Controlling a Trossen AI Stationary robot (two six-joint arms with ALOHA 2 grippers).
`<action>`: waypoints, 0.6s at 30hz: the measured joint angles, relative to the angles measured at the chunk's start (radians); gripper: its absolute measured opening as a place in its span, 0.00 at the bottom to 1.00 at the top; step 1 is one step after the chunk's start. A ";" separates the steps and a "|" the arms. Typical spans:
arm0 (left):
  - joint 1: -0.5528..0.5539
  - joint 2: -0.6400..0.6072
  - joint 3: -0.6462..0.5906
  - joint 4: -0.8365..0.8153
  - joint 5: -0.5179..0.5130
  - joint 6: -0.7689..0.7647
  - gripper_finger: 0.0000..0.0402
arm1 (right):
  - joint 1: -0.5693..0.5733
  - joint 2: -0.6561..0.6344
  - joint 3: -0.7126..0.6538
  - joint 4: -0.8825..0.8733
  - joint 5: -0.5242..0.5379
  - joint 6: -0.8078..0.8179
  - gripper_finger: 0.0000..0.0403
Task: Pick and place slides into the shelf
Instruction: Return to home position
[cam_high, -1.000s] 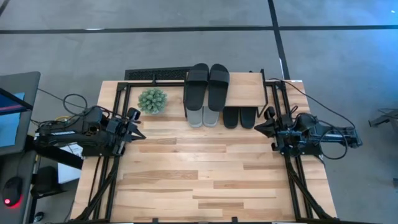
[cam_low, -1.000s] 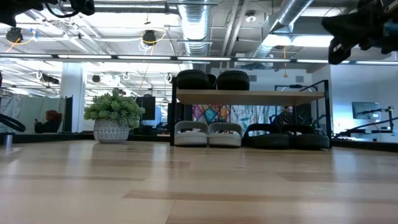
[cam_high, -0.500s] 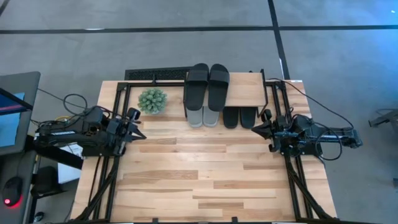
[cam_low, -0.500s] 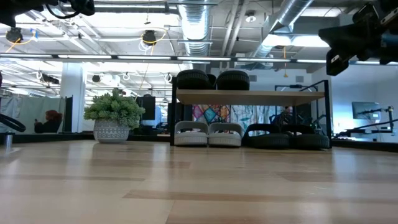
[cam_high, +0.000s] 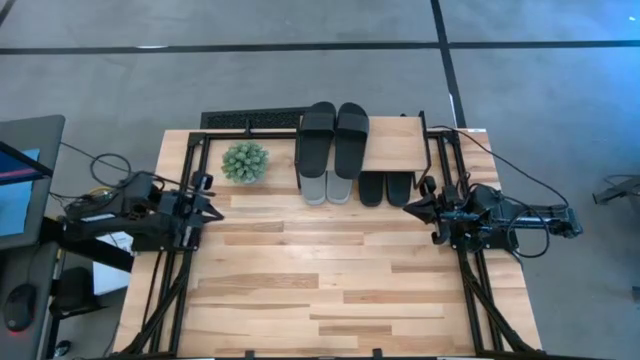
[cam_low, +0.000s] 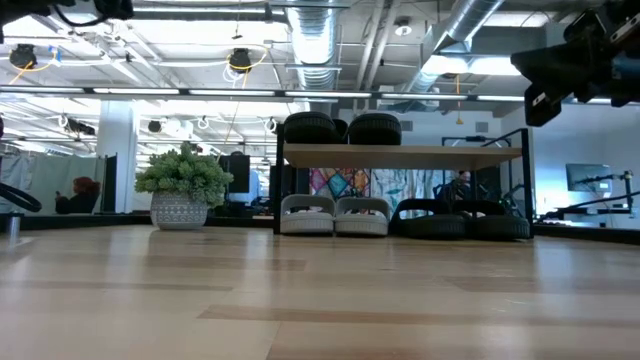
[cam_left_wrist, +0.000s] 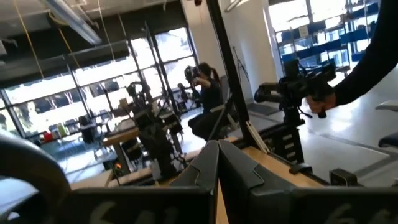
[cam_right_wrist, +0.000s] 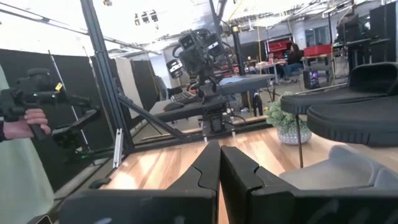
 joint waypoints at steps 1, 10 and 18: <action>0.000 -0.014 0.000 -0.004 0.000 0.001 0.00 | 0.000 0.000 0.000 0.002 0.000 -0.003 0.00; 0.000 -0.096 0.000 -0.095 -0.022 0.002 0.00 | 0.000 0.000 0.000 0.008 0.008 -0.016 0.00; 0.000 -0.105 -0.015 -0.082 -0.048 -0.003 0.00 | 0.000 0.000 0.000 0.011 0.008 -0.016 0.00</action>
